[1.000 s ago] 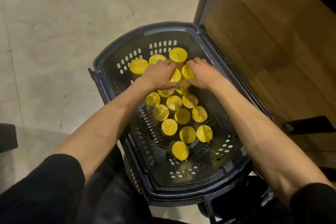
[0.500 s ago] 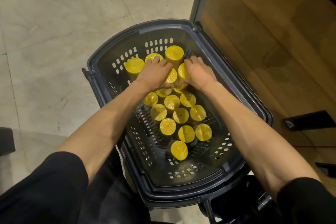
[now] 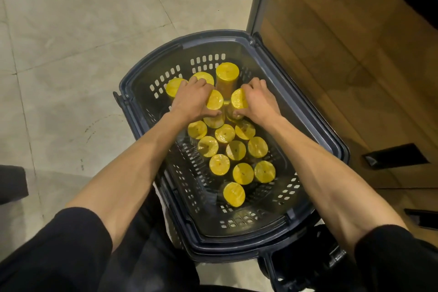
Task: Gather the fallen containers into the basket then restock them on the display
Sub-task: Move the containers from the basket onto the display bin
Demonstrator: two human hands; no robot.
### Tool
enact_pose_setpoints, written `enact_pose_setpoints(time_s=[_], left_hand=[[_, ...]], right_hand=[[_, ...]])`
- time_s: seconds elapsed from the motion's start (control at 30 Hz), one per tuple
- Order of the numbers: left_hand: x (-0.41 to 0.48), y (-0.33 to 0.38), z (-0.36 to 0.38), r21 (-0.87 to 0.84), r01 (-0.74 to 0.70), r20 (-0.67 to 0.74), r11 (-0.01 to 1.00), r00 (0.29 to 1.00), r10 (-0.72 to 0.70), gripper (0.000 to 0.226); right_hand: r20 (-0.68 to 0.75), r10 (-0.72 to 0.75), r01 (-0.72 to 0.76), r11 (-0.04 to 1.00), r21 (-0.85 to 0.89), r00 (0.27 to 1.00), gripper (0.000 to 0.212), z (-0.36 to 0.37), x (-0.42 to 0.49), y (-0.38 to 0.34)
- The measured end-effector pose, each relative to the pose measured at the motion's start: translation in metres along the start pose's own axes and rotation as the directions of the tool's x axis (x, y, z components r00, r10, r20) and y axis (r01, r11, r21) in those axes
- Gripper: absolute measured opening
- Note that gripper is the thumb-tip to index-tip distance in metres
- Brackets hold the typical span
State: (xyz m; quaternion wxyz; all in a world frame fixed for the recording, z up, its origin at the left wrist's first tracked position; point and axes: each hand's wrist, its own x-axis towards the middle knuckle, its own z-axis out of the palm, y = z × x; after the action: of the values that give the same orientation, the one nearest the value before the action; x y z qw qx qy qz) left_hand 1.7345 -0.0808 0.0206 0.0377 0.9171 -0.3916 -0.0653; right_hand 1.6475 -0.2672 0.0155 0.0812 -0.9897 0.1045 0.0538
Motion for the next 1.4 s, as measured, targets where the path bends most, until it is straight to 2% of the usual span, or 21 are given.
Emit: enact_pose_setpoints(time_s=[0.27,0.37,0.63,0.77,0.93,1.07,1.2,1.4], left_hand=[[-0.054,0.000,-0.104,-0.163,0.137,0.028,0.977,0.991,-0.134,0.077],[-0.077,0.007,-0.164,-0.195,0.183,0.070,0.964,0.983,-0.172,0.076],[-0.151,0.029,-0.335,-0.418,0.210,0.047,0.884,0.977,-0.209,0.078],[-0.192,0.035,-0.415,-0.504,0.253,0.011,0.826,0.958,-0.287,0.076],[-0.238,0.040,-0.497,-0.544,0.260,-0.067,0.798,0.935,-0.349,0.071],[-0.262,0.034,-0.543,-0.580,0.244,-0.138,0.777,0.911,-0.389,0.069],[-0.270,0.022,-0.577,-0.553,0.178,-0.251,0.814,0.896,-0.366,0.072],[-0.252,0.000,-0.618,-0.564,0.146,-0.268,0.813,0.898,-0.348,0.074]], right_hand=[[0.211,0.087,-0.126,0.975,0.181,0.974,0.080,-0.101,-0.040,-0.018],[0.229,0.106,-0.158,0.962,0.224,0.968,0.080,-0.159,-0.064,-0.032],[0.238,0.139,-0.205,0.938,0.280,0.961,0.071,-0.332,-0.128,-0.087],[0.207,0.152,-0.213,0.925,0.316,0.966,0.055,-0.422,-0.155,-0.118],[0.091,0.191,-0.211,0.899,0.384,0.977,0.067,-0.506,-0.188,-0.157],[0.018,0.207,-0.194,0.880,0.433,0.978,0.066,-0.551,-0.203,-0.184],[-0.013,0.195,-0.169,0.879,0.446,0.981,0.066,-0.584,-0.208,-0.203],[-0.059,0.249,-0.187,0.845,0.501,0.967,0.068,-0.611,-0.195,-0.215]])
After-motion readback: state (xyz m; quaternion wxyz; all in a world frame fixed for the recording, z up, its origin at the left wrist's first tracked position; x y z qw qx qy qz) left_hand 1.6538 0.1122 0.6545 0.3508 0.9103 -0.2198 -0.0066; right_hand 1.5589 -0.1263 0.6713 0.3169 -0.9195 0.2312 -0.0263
